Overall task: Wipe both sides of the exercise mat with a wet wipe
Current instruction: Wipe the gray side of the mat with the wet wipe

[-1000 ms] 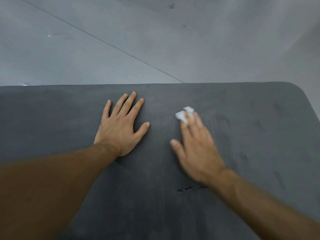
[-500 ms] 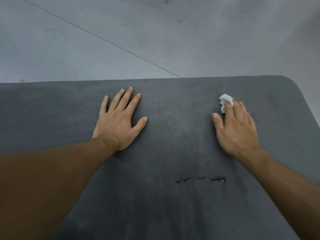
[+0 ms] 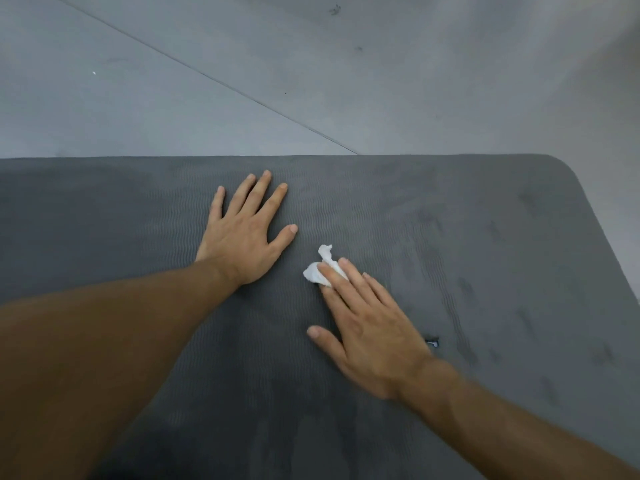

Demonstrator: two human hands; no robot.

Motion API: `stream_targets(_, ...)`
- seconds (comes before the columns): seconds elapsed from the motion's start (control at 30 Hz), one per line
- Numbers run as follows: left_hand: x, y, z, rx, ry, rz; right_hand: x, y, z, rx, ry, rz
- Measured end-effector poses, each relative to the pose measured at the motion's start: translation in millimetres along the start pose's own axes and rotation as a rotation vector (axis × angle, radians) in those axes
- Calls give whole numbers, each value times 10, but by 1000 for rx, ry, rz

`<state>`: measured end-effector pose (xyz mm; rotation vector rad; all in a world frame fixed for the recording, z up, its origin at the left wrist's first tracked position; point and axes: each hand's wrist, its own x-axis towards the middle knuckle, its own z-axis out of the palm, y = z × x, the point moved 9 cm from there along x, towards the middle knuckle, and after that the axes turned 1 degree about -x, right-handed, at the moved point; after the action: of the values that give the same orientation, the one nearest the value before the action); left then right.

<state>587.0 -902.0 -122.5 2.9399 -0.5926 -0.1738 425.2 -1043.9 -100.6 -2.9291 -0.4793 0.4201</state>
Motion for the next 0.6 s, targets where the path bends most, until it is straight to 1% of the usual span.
stream_targets(0.03,-8,4,17,-8,-15,-7,-33,118,-21,-51,12,-1)
stream_targets(0.1,-43,33,25,-29,-32,-28,-71,507,-100,-133,34,77)
stream_targets(0.17,-116,82,36,-43,-48,-52,-109,1036,-195,-136,72,260)
stream_targets(0.23,-196,143,50,-37,-55,-60,-209,1564,-257,-4,123,509)
stream_targets(0.27,-224,168,56,-34,-55,-57,-248,1729,-260,88,144,596)
stream_targets(0.3,-261,185,59,-29,-58,-56,-270,1773,-247,167,161,633)
stream_targets(0.33,-288,197,67,-24,-62,-53,-253,1710,-232,222,174,628)
stream_targets(0.4,-368,249,85,-13,-66,-42,-218,1384,-144,263,173,560)
stream_targets(0.5,-529,351,98,4,-53,-33,-252,630,-44,223,154,373)
stream_targets(0.6,-644,416,111,-6,-57,-50,-373,-11,130,180,71,200)
